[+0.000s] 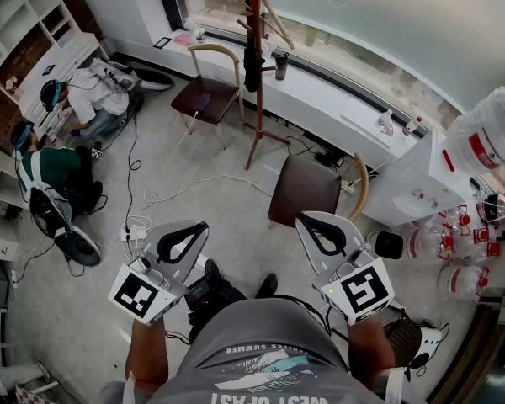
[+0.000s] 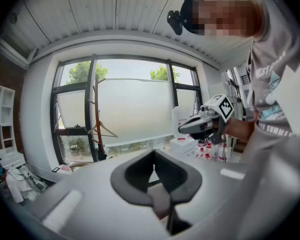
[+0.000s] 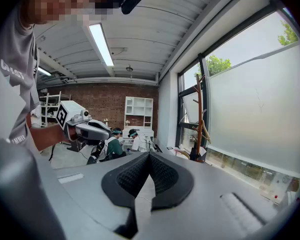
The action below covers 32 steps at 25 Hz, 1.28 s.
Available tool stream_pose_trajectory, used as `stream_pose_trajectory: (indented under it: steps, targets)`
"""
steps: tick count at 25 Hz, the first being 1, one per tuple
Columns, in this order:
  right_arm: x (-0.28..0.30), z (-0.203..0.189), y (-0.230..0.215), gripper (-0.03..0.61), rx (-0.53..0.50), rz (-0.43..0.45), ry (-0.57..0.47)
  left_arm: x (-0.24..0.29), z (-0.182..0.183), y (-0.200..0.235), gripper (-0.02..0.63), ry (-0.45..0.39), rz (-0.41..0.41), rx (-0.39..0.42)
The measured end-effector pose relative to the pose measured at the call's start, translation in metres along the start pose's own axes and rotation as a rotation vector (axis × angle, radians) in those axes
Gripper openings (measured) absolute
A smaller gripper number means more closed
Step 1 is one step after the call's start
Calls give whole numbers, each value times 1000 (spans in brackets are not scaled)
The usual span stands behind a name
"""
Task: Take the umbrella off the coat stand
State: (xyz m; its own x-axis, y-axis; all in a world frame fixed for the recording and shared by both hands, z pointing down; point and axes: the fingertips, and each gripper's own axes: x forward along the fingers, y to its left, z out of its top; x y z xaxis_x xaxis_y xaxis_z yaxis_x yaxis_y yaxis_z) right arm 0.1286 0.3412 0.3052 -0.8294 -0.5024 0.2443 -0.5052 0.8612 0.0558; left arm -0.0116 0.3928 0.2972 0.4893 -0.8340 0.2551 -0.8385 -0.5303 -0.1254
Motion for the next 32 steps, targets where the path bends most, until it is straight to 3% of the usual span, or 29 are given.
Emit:
stream_pose_trajectory:
  steps: [3,11,15,19,23,32]
  targets:
    - [-1,-1,-2,0,-2,1,3,0,-6,-7,3,10,-18,-35]
    - [2,-4,-13,0,-1,5,11,5,-5,-6,3,16,-6,-37]
    - [14,-2,-16,0,48,18,-8,5,-9,4,3,27,0,-50]
    - [31,1,-23,2,84,-8,-20,11,-14,25,3,5,-14,-30]
    - [52,7,-32,2,93,-48,-11,26,-20,49,3,28,-51,-70]
    - [104,28,-51,2,95,-150,6,55,-8,118,3,-24,-144,-55]
